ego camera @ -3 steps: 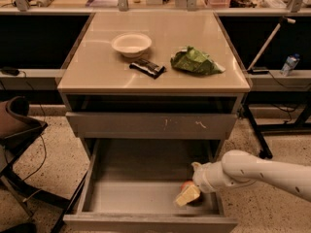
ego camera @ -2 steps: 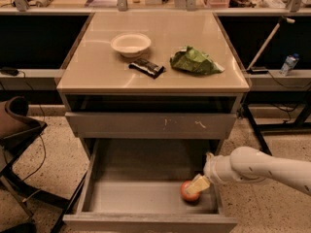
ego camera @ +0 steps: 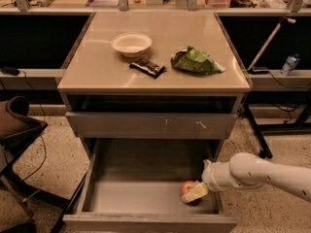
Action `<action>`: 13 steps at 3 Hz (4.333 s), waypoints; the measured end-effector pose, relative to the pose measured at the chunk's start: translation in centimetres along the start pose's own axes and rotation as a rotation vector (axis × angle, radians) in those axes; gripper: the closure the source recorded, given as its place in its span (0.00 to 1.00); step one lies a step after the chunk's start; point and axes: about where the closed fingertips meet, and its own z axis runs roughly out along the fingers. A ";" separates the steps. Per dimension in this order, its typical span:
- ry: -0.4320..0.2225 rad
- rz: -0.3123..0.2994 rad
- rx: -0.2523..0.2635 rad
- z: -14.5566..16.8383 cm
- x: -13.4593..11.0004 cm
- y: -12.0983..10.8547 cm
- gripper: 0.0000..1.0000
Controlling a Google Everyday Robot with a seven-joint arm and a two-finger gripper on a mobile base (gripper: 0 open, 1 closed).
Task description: Pick apple from middle drawer and place on counter
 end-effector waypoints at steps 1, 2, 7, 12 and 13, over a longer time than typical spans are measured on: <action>-0.044 0.016 -0.112 1.2 1.3 4.7 0.00; -0.044 0.021 -0.114 1.7 1.0 4.2 0.00; 0.020 0.133 -0.043 5.3 4.9 0.9 0.00; 0.018 0.128 -0.027 3.1 3.8 0.7 0.88; 0.035 0.150 -0.004 -3.3 1.0 -0.9 1.00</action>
Offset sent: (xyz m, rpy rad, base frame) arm -0.0349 0.0207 -0.0134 0.0794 0.0491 0.0432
